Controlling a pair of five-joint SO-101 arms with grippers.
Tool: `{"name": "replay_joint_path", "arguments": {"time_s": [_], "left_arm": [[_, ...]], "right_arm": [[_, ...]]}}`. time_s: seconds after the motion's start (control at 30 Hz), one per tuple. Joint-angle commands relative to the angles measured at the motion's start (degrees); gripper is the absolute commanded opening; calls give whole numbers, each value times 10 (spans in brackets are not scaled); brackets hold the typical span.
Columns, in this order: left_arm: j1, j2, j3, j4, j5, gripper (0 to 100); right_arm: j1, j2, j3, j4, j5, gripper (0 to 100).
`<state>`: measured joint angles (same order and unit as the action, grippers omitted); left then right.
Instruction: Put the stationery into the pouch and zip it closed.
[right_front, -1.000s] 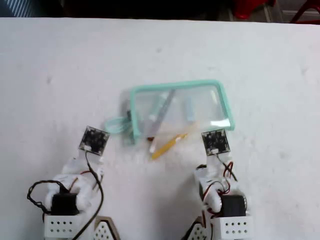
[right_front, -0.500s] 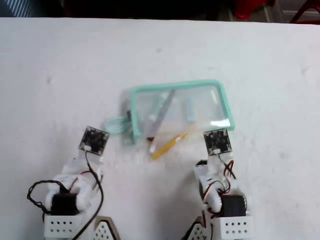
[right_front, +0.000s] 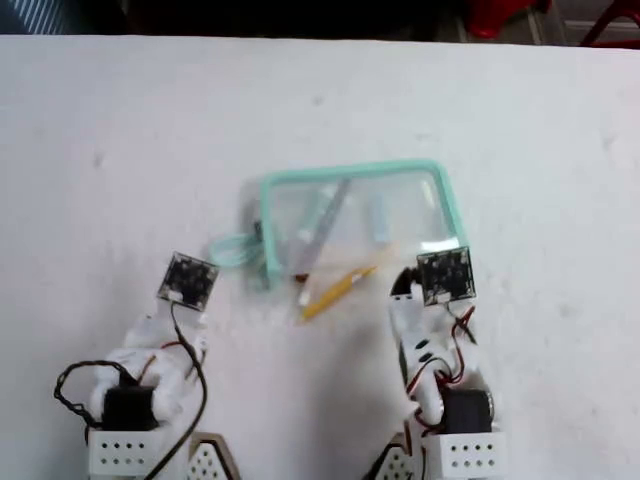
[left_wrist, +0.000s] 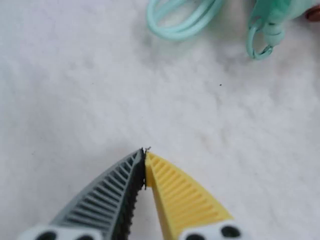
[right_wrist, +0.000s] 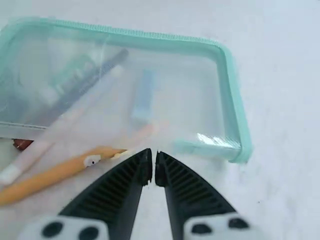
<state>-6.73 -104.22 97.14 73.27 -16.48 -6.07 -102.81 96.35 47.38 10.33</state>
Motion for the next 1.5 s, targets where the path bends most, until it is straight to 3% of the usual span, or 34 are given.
{"name": "replay_joint_path", "arguments": {"time_s": [0.0,0.1,0.2,0.33,0.53,0.7,0.83,0.97,1.1,1.37,1.47], "left_arm": [[-40,-3,-36,3,-5,24],[-91,-3,-49,2,-7,24],[-130,-3,-41,1,-13,24],[-129,-3,-14,-22,-147,24],[-131,-3,-12,-15,-161,24],[-132,-4,-11,-40,-165,24],[-131,-4,-11,-105,-144,24],[-135,-4,-21,-151,-49,24],[-189,-4,-75,-161,82,24],[-207,-4,-66,-177,90,24],[-207,-4,-41,-202,79,24]], "right_arm": [[12,-3,5,-28,6,22],[29,-3,5,-51,18,22],[35,-3,5,-84,113,22],[-6,-3,5,-140,221,22],[-85,-3,5,-78,214,18],[-89,-3,5,-5,216,17],[-91,-2,5,13,213,17],[-94,-2,5,20,213,17],[-94,-2,5,22,213,21],[-97,-2,5,20,212,22],[-130,-2,5,22,212,22]]}}
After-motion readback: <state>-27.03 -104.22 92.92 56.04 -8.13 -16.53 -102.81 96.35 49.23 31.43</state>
